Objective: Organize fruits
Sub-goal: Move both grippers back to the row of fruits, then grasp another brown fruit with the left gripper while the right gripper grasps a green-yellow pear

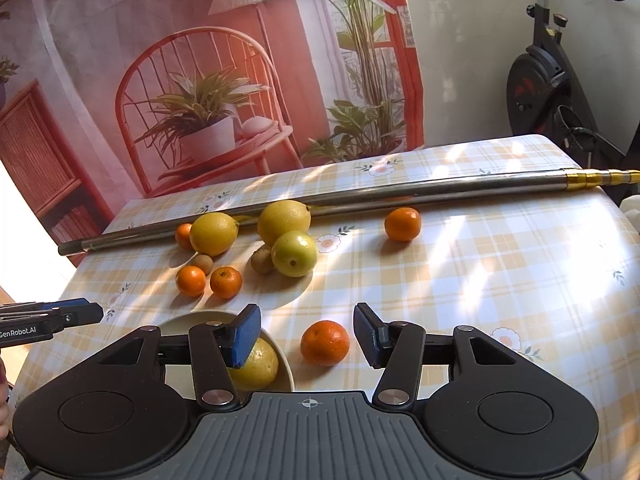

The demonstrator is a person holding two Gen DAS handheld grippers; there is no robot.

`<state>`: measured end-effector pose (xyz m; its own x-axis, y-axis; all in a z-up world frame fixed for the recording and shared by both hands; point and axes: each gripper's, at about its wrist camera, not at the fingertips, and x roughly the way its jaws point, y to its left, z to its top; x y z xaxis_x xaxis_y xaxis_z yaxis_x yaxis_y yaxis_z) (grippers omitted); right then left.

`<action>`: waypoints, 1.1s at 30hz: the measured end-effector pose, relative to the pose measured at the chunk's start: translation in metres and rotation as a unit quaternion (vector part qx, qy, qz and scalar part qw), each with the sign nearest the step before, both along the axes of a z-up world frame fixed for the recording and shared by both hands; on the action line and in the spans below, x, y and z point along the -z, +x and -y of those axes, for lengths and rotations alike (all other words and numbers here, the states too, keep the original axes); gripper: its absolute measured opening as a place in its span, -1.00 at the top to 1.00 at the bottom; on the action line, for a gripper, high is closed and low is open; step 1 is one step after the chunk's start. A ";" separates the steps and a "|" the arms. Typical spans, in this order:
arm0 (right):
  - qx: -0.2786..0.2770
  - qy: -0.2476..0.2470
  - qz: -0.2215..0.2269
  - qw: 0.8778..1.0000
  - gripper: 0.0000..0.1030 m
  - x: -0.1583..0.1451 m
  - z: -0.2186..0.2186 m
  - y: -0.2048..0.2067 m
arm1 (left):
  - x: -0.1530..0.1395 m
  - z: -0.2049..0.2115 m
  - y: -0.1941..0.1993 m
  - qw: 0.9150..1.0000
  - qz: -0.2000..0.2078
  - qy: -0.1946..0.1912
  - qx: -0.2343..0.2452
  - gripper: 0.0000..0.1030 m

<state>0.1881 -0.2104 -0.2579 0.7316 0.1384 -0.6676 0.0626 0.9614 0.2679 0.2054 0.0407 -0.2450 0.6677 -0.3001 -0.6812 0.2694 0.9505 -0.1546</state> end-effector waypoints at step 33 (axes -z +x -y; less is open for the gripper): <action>0.021 -0.010 -0.015 1.000 0.05 0.022 0.034 0.046 | 0.028 0.012 0.102 0.996 -0.080 -0.043 -0.022 0.30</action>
